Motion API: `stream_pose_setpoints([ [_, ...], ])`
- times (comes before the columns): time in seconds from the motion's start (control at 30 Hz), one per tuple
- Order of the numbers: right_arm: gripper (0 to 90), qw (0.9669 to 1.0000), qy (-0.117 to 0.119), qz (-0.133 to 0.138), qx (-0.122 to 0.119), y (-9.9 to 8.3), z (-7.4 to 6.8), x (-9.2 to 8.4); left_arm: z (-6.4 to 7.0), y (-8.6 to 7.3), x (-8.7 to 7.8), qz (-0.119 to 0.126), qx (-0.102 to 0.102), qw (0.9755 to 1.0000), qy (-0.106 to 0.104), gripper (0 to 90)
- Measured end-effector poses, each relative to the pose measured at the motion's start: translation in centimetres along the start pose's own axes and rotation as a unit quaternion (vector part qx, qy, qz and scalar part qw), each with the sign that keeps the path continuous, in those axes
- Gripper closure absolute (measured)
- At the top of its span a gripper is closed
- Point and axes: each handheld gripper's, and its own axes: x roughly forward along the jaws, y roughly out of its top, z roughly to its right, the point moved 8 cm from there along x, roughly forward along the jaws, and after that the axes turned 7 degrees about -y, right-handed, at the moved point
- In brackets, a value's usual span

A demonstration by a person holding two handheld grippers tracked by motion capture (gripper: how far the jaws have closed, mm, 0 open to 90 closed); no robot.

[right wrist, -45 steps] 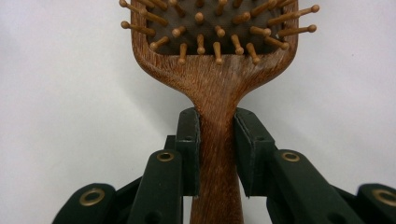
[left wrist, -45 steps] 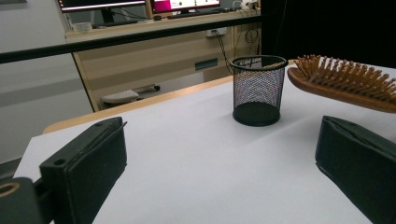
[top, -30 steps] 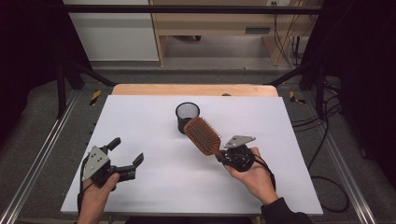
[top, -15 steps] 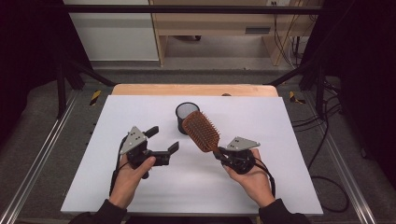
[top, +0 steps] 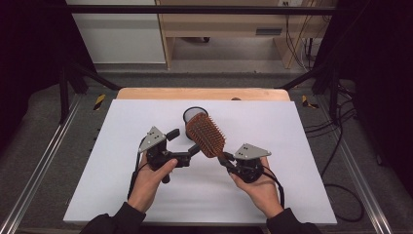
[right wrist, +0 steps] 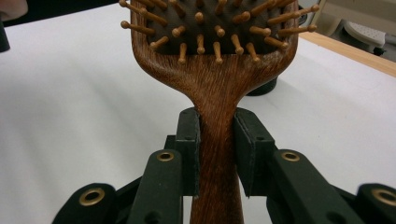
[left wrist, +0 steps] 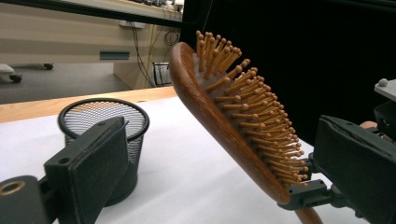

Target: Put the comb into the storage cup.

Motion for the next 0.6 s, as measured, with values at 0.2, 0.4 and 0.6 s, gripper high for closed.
stream_pose_setpoints([
  [0.2,72.8,0.9999,0.004,0.013,0.005,0.4,-0.2,-0.1,0.5,0.2,0.6,-0.001,-0.004,1.0000,-0.005,3.7],
  [0.4,72.8,0.9997,0.004,0.025,0.006,0.7,-0.4,-0.2,1.2,0.7,1.4,-0.001,0.001,0.9999,-0.014,3.7],
  [0.6,72.8,0.9994,0.002,0.034,0.000,0.9,-0.5,-0.3,1.6,1.0,2.2,-0.001,-0.021,0.9994,-0.027,4.7],
])
